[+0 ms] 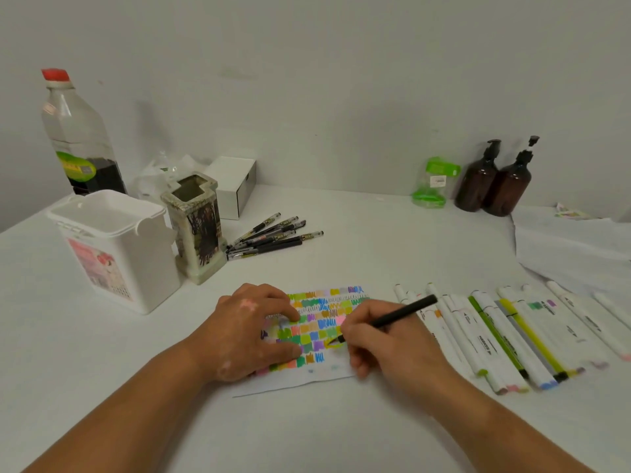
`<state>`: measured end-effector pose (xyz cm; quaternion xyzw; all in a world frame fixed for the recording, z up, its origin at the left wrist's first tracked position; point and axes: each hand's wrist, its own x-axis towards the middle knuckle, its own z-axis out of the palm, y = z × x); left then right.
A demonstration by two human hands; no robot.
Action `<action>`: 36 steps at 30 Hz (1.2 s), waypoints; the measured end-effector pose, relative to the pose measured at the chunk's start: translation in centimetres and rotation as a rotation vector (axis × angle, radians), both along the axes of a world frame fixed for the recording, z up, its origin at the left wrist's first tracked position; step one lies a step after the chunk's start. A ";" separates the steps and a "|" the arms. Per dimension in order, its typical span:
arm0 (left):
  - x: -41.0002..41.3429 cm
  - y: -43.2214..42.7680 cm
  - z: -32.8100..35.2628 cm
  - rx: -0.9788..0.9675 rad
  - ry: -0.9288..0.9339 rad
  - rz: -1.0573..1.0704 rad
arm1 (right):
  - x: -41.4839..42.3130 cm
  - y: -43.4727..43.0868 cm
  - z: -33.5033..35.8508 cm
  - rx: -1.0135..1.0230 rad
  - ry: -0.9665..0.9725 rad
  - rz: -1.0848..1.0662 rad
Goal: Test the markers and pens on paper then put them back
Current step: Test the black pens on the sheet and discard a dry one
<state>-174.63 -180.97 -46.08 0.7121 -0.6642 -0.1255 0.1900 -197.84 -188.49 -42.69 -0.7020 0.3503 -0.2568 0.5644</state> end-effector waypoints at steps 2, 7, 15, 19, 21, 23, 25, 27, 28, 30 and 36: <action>0.1 0.1 0.1 0.008 0.000 0.006 | 0.0 0.3 -0.9 -0.056 0.076 -0.021; 0.0 0.0 0.2 0.023 -0.003 0.004 | 0.3 0.7 -1.7 -0.184 0.160 -0.064; -0.1 0.0 0.5 0.054 -0.006 0.010 | 0.3 0.6 -1.7 -0.210 0.197 -0.048; -0.1 0.0 0.6 0.055 -0.002 0.009 | 0.3 0.5 -1.6 -0.200 0.178 -0.067; -0.1 0.1 0.6 0.051 -0.001 0.008 | 0.3 0.6 -1.6 -0.199 0.191 -0.060; -0.1 0.1 0.6 0.046 0.004 0.006 | 0.3 0.5 -1.7 -0.206 0.183 -0.085; -0.1 0.0 0.6 0.043 0.009 0.005 | 0.3 0.4 -1.7 -0.232 0.195 -0.096; -0.1 0.0 0.6 0.043 0.010 0.004 | 0.3 0.3 -1.9 -0.236 0.206 -0.099; -0.1 0.0 0.6 0.043 0.010 0.004 | 0.3 0.3 -1.9 -0.233 0.205 -0.115; -0.1 0.0 0.6 0.037 0.006 0.004 | 0.2 0.2 -1.9 -0.238 0.207 -0.131; 0.0 0.1 0.5 0.022 0.009 -0.002 | -0.6 -0.5 -1.7 -0.252 0.203 -0.123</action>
